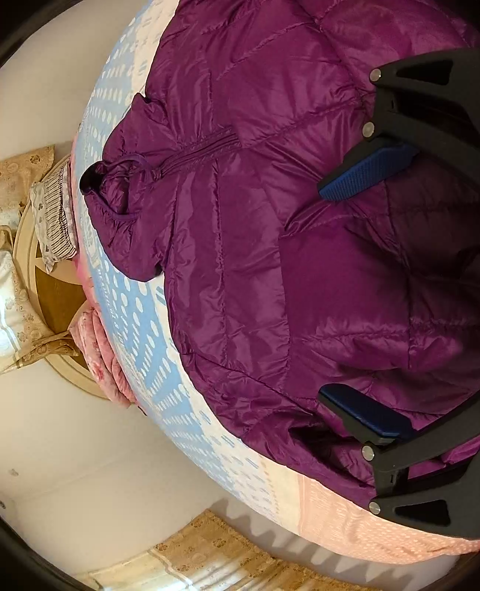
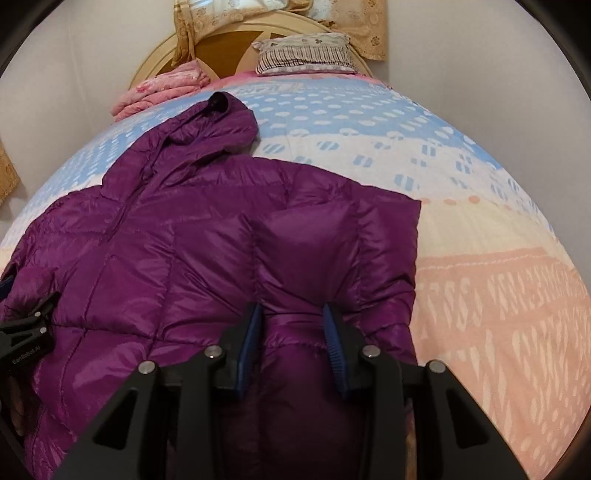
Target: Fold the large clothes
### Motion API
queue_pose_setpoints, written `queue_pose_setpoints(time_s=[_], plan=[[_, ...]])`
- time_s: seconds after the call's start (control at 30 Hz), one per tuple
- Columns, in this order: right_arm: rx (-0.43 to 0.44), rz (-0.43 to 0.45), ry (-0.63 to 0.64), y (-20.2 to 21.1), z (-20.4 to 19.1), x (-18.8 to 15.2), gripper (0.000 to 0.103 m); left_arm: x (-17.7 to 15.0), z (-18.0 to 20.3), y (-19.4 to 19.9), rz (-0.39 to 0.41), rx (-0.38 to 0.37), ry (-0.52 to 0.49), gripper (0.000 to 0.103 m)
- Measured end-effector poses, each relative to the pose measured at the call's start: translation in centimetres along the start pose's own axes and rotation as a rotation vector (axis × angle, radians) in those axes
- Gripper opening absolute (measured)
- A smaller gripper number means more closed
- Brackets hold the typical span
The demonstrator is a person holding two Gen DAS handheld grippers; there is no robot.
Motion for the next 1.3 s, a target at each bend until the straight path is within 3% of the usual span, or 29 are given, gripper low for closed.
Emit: queue_pose_setpoints(time_s=[0.13, 0.2, 0.33, 0.47, 0.53, 0.57, 0.83, 1.3], plan=[[-0.014, -0.011, 0.011, -0.1, -0.2, 0.3, 0.039, 0.2, 0.1, 0.1, 0.004, 0.012, -0.012, 0.100], [-0.027, -0.011, 0.013, 0.8, -0.3, 0.8, 0.039, 0.5, -1.2, 1.2, -0.003, -0.003, 0.033, 0.100], [0.036, 0.059, -0.045, 6.1, -0.4, 0.9, 0.061, 0.3, -4.1, 5.3, 0.073, -0.076, 0.122, 0.100], [0.052, 0.060, 0.020, 7.2, -2.7, -0.7, 0.057, -0.6, -2.9, 4.9, 0.044, -0.088, 0.100, 0.100], [0.056, 0.009, 0.039, 5.6, -3.5, -1.8, 0.044, -1.4, -1.7, 3.0, -0.009, -0.048, 0.063, 0.100], [0.042, -0.010, 0.042, 4.6, -3.6, -2.5, 0.043, -1.8, -1.4, 2.5, -0.026, -0.045, 0.059, 0.100], [-0.013, -0.009, 0.079, 2.7, -4.3, -3.5, 0.043, -2.5, -1.4, 1.3, -0.057, -0.090, 0.093, 0.101], [-0.029, 0.004, 0.090, 2.7, -4.2, -3.7, 0.043, -2.5, -1.3, 1.3, -0.048, -0.074, 0.085, 0.102]])
Point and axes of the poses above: each gripper's, at about its wrist camera, not at the fingertips, and y roughly against the way its jaws point, z to its right, x to its top, the point moved 3 cm from there along -y, roughly the way its jaws point, and after that the axes turned 1 degree about -y, right-handed, at the moved point
